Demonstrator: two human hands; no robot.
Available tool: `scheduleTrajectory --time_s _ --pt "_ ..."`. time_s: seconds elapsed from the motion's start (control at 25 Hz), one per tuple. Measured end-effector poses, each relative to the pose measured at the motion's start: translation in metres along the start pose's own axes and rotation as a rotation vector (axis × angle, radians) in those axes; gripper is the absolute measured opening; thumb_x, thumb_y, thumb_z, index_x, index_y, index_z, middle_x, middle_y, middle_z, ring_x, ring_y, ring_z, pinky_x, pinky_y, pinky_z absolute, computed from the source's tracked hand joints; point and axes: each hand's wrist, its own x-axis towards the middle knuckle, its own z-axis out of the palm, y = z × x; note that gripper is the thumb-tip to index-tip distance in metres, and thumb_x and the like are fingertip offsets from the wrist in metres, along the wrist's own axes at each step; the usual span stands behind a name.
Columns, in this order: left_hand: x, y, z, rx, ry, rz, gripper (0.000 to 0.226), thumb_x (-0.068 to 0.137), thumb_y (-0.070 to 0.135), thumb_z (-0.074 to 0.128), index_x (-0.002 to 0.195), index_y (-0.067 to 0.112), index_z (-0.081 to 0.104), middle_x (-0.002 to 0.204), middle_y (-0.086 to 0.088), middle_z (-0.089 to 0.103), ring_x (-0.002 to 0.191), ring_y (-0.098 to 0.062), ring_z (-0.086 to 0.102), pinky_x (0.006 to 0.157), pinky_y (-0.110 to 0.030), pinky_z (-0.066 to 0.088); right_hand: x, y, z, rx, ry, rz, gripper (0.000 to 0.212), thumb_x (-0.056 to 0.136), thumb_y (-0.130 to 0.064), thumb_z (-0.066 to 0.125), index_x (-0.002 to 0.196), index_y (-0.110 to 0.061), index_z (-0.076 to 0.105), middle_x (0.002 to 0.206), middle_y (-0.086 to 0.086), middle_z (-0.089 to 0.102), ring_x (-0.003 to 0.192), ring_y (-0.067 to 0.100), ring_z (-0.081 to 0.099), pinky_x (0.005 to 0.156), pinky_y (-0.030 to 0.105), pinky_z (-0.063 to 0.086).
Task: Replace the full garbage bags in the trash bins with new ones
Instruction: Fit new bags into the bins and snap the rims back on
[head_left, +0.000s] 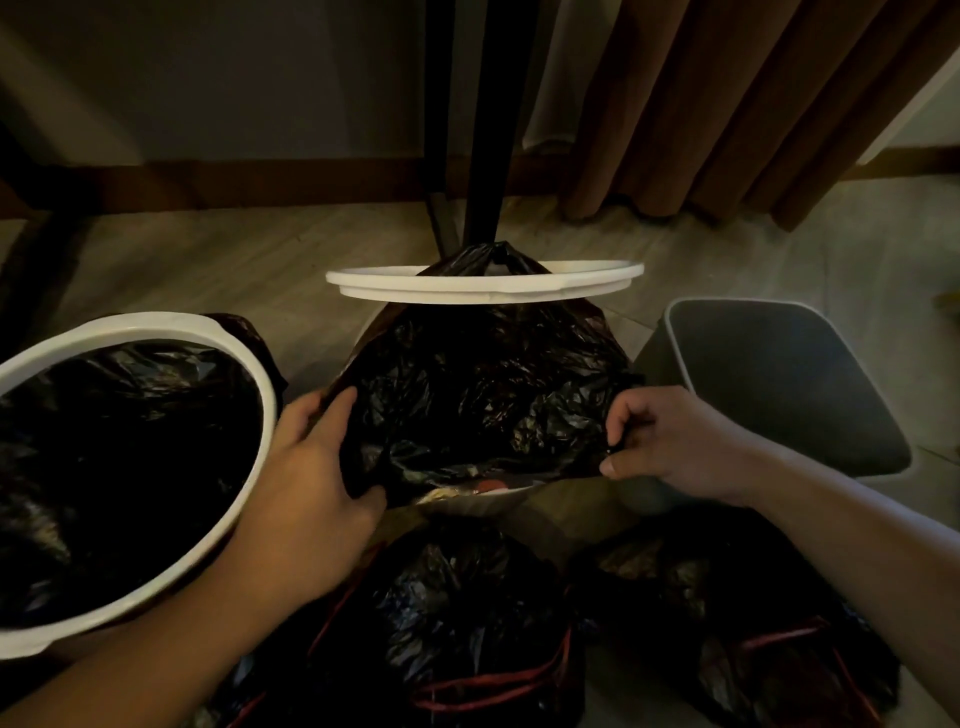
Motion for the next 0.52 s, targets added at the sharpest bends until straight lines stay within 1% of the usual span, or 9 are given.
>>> scheduleTrajectory --time_s 0.08,0.12,0.16,0.24,0.28,0.36,0.44,0.48,0.52 --pt "-0.005 -0.003 0.009 -0.029 -0.007 -0.012 0.104 0.079 0.016 0.084 0.164 0.029 0.026 0.156 0.005 0.028 0.133 -0.024 0.05 0.117 -0.021 0.034 0.005 0.0 0.008 -0.054 0.048 0.006 0.028 0.075 -0.012 0.092 0.078 -0.027 0.068 0.072 0.006 0.071 0.069 0.03 0.067 0.07 0.041 0.057" --pt "-0.006 -0.005 0.013 -0.044 -0.005 -0.014 0.106 0.08 0.016 0.084 0.165 0.032 0.023 0.155 0.006 0.027 0.128 -0.028 0.054 0.116 -0.031 0.042 0.007 0.001 0.011 -0.069 0.084 -0.001 0.029 0.075 -0.013 0.092 0.076 -0.027 0.067 0.071 0.005 0.07 0.068 0.029 0.067 0.071 0.042 0.057" --pt "-0.007 -0.007 0.016 -0.051 0.005 -0.007 0.108 0.081 0.016 0.084 0.165 0.035 0.02 0.155 0.005 0.027 0.126 -0.03 0.056 0.113 -0.036 0.046 0.009 0.002 0.013 -0.095 0.113 -0.004 0.031 0.074 -0.015 0.093 0.074 -0.028 0.065 0.069 0.0 0.069 0.066 0.024 0.065 0.069 0.042 0.056" --pt "-0.008 -0.011 0.019 -0.036 0.035 0.038 0.109 0.081 0.014 0.084 0.164 0.038 0.016 0.154 0.002 0.028 0.13 -0.029 0.053 0.111 -0.036 0.047 0.013 0.006 0.014 -0.196 0.151 0.011 0.032 0.073 -0.021 0.093 0.075 -0.034 0.064 0.07 -0.01 0.069 0.066 0.011 0.065 0.07 0.036 0.056" --pt "-0.008 -0.014 0.019 -0.027 0.04 0.049 0.109 0.082 0.013 0.084 0.164 0.038 0.017 0.153 0.0 0.03 0.132 -0.029 0.052 0.111 -0.036 0.046 0.014 0.007 0.014 -0.23 0.158 0.03 0.032 0.074 -0.023 0.093 0.076 -0.037 0.065 0.074 -0.014 0.071 0.069 0.008 0.067 0.071 0.036 0.058" --pt "-0.006 -0.017 0.018 -0.045 0.048 0.015 0.108 0.081 0.015 0.086 0.165 0.034 0.021 0.151 -0.003 0.034 0.135 -0.024 0.047 0.112 -0.03 0.041 0.014 0.012 0.014 -0.203 0.146 0.076 0.031 0.075 -0.023 0.092 0.08 -0.041 0.067 0.082 -0.015 0.075 0.076 0.008 0.072 0.078 0.039 0.061" --pt "0.0 -0.014 0.015 -0.086 0.063 -0.035 0.103 0.079 0.024 0.088 0.163 0.031 0.029 0.145 -0.005 0.042 0.133 -0.014 0.041 0.11 -0.021 0.034 0.013 0.014 0.012 -0.146 0.121 0.097 0.027 0.078 -0.02 0.089 0.082 -0.041 0.073 0.089 -0.012 0.076 0.082 0.008 0.073 0.084 0.042 0.062" --pt "0.003 -0.009 0.013 -0.101 0.064 -0.054 0.099 0.079 0.029 0.088 0.161 0.032 0.034 0.142 -0.004 0.046 0.132 -0.01 0.04 0.108 -0.019 0.032 0.013 0.015 0.009 -0.133 0.139 0.088 0.024 0.081 -0.017 0.085 0.082 -0.04 0.075 0.091 -0.011 0.075 0.086 0.009 0.073 0.087 0.044 0.061" --pt "0.007 -0.005 0.01 -0.114 0.062 -0.069 0.093 0.08 0.031 0.085 0.16 0.032 0.037 0.142 -0.004 0.048 0.133 -0.009 0.038 0.108 -0.018 0.03 0.015 0.016 0.005 -0.127 0.209 0.067 0.022 0.082 -0.017 0.08 0.079 -0.038 0.077 0.092 -0.012 0.073 0.09 0.01 0.07 0.09 0.045 0.059"
